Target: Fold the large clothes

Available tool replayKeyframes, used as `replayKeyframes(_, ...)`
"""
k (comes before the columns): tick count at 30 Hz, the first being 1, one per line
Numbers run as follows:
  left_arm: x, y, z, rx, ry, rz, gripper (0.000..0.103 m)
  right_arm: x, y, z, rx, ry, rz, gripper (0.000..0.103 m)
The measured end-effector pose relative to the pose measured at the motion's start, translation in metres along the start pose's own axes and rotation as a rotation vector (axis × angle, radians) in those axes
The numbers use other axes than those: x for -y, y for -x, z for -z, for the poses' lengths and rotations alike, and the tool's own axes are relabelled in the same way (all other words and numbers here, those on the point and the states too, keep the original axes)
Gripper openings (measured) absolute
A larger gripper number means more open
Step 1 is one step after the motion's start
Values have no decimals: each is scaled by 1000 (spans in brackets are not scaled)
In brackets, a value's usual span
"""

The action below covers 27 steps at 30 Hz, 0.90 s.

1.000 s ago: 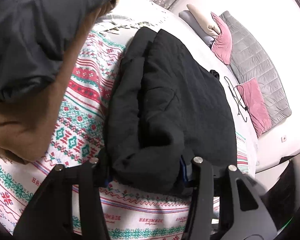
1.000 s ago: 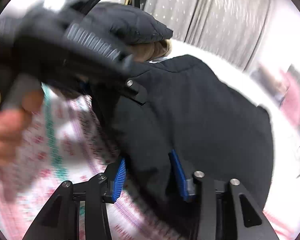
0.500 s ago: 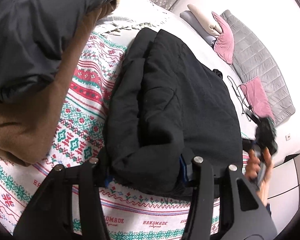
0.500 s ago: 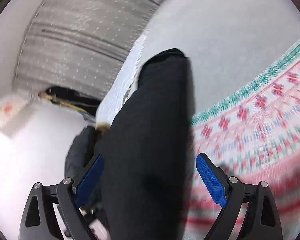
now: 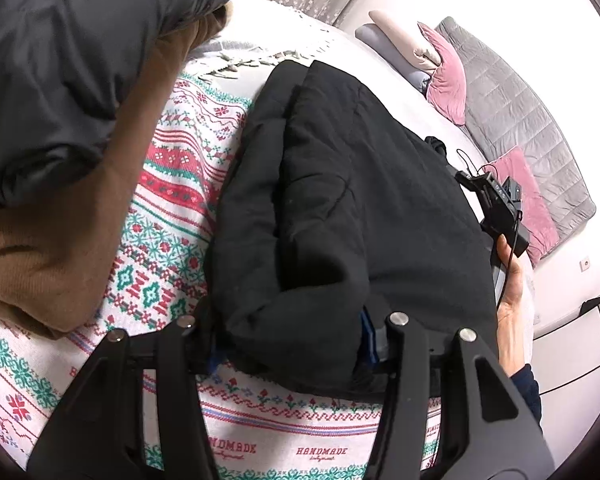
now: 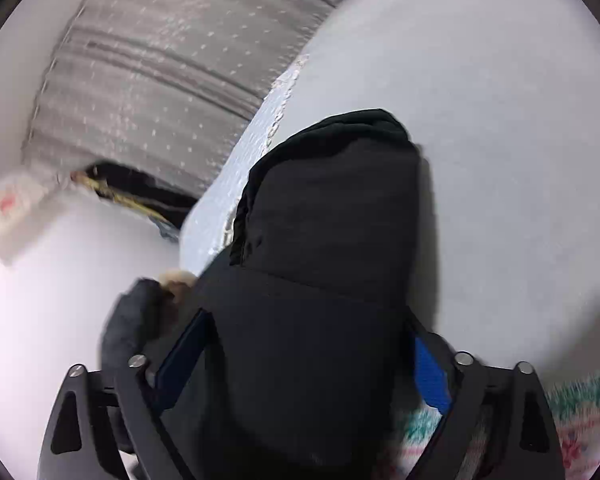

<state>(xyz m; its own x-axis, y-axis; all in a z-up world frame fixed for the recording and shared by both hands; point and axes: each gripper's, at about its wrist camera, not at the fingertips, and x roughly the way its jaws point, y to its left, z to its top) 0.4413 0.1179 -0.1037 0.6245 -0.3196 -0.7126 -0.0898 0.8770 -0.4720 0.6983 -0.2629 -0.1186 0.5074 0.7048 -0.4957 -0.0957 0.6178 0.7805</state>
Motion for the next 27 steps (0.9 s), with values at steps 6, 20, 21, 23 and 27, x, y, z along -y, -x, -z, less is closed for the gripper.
replayKeyframes(6,8,4,0,32,-47,-28,50,1,15,2,2,33,8,48)
replayKeyframes(20,12,55,-6,127,-26,31,39,-129,81,10,134,360,176,28)
replayKeyframes(21,16,63,-6,134,-29,36,39,-135,87,12,138,369,178,28)
replayKeyframes(23,25,88,-4,153,-43,51,39,-152,114,18,153,390,170,28)
replayKeyframes(27,50,145,20,183,-101,58,39,-178,166,37,183,386,127,28)
